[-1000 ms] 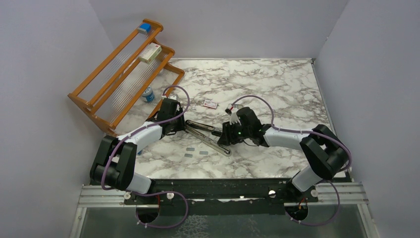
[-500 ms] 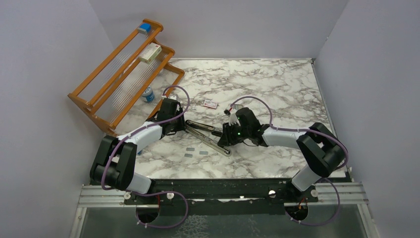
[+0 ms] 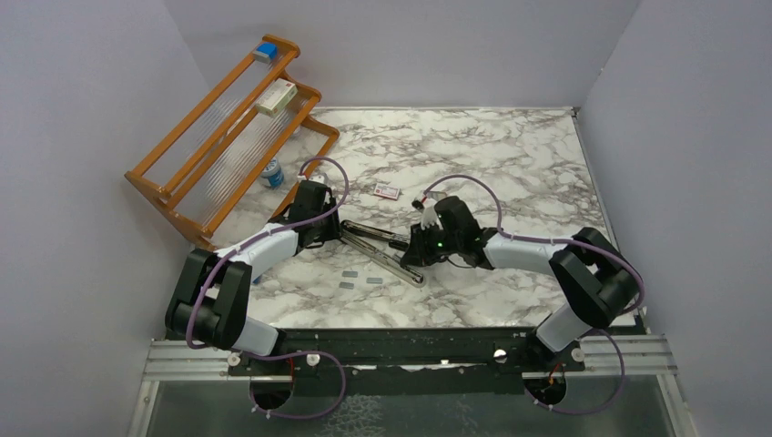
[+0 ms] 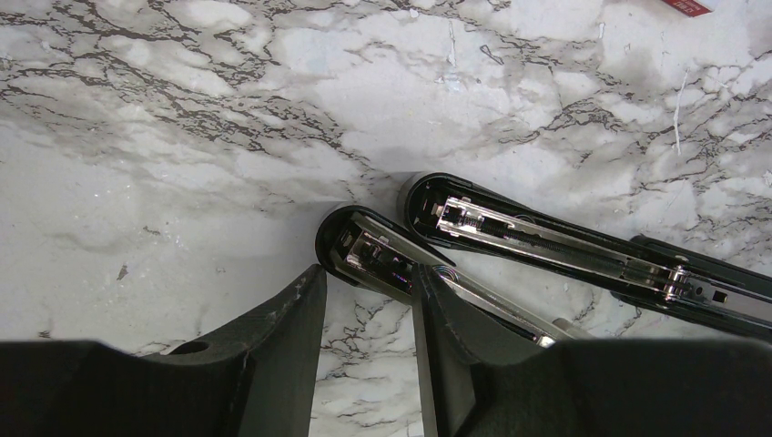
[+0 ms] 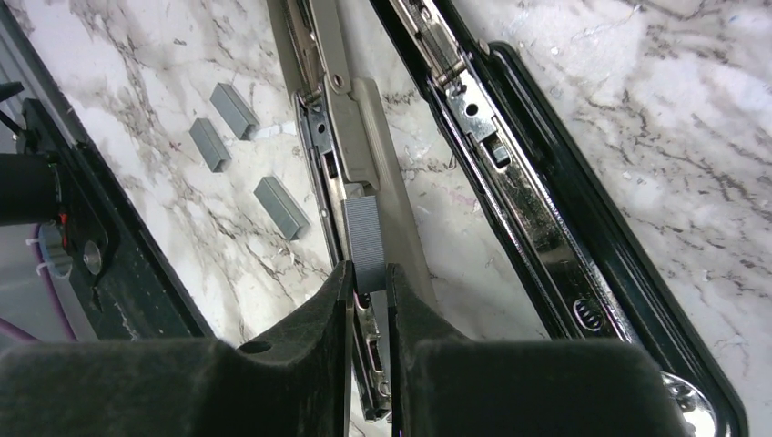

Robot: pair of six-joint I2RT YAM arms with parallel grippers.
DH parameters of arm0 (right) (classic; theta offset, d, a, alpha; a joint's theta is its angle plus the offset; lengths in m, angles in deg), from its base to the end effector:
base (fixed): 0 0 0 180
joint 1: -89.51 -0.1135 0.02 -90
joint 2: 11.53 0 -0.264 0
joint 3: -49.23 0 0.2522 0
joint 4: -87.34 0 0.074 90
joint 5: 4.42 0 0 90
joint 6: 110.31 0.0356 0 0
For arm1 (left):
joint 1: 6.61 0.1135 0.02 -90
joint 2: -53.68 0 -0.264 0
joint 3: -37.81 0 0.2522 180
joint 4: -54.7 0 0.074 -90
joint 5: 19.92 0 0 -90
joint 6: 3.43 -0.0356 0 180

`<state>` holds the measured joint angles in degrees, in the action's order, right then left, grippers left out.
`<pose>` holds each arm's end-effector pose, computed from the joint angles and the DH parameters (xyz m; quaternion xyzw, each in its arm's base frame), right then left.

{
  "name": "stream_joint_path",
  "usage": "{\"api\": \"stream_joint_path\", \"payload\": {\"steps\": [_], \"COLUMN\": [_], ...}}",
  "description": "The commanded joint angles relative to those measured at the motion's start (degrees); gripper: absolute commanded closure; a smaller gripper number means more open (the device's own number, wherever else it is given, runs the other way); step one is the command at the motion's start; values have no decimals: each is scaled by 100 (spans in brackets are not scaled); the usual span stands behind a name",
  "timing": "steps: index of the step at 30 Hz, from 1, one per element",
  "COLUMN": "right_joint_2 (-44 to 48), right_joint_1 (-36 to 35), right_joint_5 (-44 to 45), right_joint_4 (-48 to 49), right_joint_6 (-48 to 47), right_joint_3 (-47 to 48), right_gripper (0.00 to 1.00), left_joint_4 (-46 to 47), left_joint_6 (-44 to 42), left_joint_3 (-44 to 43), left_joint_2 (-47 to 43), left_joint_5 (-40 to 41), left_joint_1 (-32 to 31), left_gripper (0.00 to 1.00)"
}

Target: Load the staples into the stapler

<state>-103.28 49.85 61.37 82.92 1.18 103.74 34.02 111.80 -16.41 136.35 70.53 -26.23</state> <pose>0.2281 0.2081 0.1540 -0.2256 0.8673 0.3684 0.2474 0.2636 -0.0937 0.1723 -0.0472 0.9359 -0.1298 0.3241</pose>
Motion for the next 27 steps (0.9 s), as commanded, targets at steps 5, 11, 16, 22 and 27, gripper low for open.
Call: {"api": "stream_joint_path", "payload": {"steps": [5,11,16,22,27], "right_joint_2": [664,776,924,864,621], "right_joint_1": [24,-536,-982,-1144,-1289], "right_joint_5": [316,1241,2118,2579,2658], "right_joint_4": [-253,-1126,-1660,-2030,-2110], "right_joint_6": [-939,-1464,-1746,-2182,-2297], "right_joint_3": [230,553,646,847,1106], "right_gripper": [84,85,85,86,86], "left_joint_4": [-275,-289,-290,-266,-268], "left_joint_6": [-95,-98,-89,-89,-97], "left_joint_3": [-11,-21,-31,-31,-30], "left_joint_2": [156,158,166,181,176], "left_joint_5": [-81,-87,-112,-137,-119], "left_joint_1": [8,7,-2,0,1], "left_gripper": [58,58,58,58,58]}}
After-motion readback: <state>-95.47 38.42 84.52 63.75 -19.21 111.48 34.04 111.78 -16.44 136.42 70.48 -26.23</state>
